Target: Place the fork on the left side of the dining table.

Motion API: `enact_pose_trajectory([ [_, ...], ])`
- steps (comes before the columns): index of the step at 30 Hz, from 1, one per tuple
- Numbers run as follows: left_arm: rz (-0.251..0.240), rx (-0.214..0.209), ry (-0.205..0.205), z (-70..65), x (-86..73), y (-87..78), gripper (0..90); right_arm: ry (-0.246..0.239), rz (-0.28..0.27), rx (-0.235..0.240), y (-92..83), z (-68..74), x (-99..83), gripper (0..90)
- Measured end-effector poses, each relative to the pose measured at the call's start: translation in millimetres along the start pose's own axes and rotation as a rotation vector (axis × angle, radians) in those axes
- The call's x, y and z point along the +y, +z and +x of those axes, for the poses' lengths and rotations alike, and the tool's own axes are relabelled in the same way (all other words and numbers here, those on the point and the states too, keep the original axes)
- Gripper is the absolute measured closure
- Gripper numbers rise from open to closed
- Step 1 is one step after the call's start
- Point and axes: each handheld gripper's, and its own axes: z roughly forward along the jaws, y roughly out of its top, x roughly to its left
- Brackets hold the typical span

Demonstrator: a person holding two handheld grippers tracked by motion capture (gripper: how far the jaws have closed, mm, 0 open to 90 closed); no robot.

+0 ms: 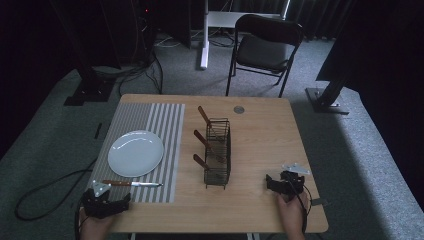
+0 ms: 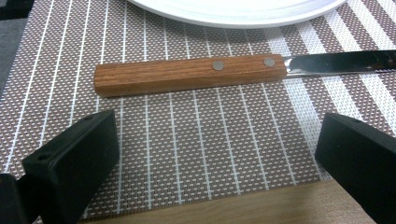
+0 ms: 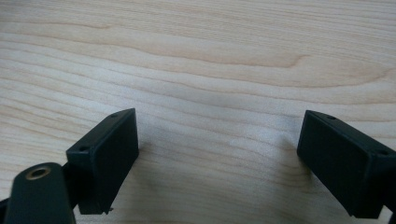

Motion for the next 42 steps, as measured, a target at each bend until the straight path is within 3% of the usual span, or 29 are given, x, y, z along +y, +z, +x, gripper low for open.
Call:
enact_pose_trajectory([
  [18, 0.015, 0.002, -0.005, -0.3, 1.9, 0.1, 0.0, 0.003, 0.0, -0.003, -0.3, 0.4, -0.3, 12.4],
  [23, 0.047, 0.006, -0.008, -0.9, 5.8, 0.2, 0.0, 0.003, 0.0, -0.003, -0.3, 0.3, -0.3, 12.4],
  [32, 0.06, 0.0, 0.006, 0.0, 7.7, -0.3, 0.3, 0.004, 0.0, -0.003, -0.3, 0.3, -0.3, 12.4],
  [36, 0.045, 0.023, 0.035, -3.4, 8.1, -4.4, 1.4, 0.004, 0.0, -0.003, -0.3, 0.3, -0.3, 12.4],
  [42, 0.031, -0.016, 0.046, -12.3, 11.9, -10.9, 1.4, 0.004, 0.0, -0.003, -0.3, 0.4, -0.3, 12.5],
])
